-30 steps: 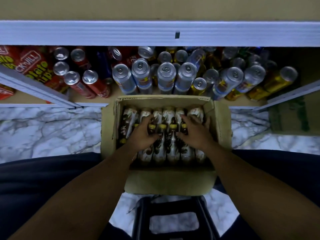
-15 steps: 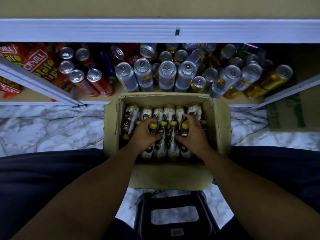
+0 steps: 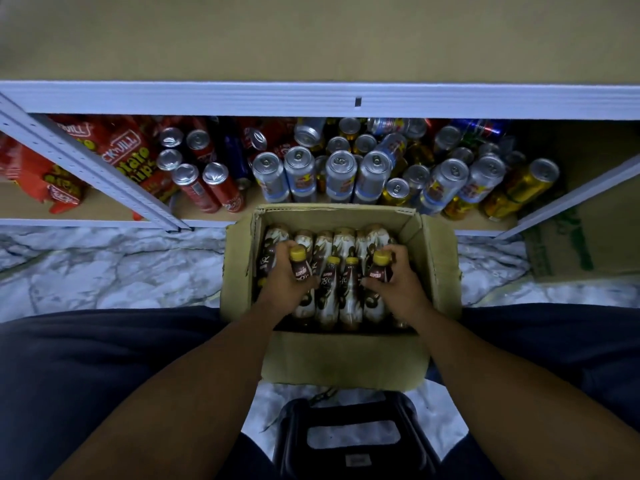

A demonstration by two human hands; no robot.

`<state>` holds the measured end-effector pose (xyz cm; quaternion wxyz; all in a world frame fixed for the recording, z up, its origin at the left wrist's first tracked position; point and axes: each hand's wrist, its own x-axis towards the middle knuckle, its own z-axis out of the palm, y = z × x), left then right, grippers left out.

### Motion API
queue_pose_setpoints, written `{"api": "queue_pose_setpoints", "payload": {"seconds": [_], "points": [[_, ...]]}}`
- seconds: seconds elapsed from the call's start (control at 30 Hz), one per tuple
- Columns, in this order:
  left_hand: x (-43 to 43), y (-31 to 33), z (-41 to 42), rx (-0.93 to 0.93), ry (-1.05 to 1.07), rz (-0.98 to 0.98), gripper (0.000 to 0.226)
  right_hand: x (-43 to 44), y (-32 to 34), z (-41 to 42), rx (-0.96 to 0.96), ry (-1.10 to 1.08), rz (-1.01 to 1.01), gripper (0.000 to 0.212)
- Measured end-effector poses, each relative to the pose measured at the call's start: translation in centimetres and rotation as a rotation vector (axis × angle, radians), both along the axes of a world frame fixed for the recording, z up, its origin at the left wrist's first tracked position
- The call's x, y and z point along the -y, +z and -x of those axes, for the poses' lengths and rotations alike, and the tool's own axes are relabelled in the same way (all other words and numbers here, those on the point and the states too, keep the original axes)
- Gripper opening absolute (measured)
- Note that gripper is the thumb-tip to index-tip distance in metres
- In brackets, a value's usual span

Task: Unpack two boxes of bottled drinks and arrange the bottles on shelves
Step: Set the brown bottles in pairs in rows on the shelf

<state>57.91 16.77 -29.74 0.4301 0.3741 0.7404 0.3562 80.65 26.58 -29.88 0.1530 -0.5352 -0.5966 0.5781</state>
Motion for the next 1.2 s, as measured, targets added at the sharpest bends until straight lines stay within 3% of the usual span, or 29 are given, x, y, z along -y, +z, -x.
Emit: {"api": "queue_pose_setpoints", "payload": {"seconds": [0.23, 0.53, 0.7, 0.87, 1.2], "points": [[-2.7, 9.1, 1.2, -0.014, -0.025, -0.271, 0.064, -1.9, 7.5, 1.8, -0.191, 0.031, -0.198, 0.057], [-4.2, 25.4, 3.2, -0.158, -0.047, -0.598, 0.069, -4.3, 23.5, 3.2, -0.401, 0.065, -0.531, 0.059], [-6.4, 31.4, 4.3, -0.213, -0.017, -0.728, 0.069, -7.6, 30.8, 4.7, -0.472, 0.034, -0.718, 0.064], [-10.5, 33.5, 5.5, -0.165, 0.039, -0.784, 0.069, -12.0, 33.1, 6.4, -0.494, -0.001, -0.779, 0.068], [-17.0, 31.6, 7.2, -0.181, 0.027, -0.794, 0.072, -17.0, 31.2, 9.7, -0.475, -0.026, -0.817, 0.069]]}}
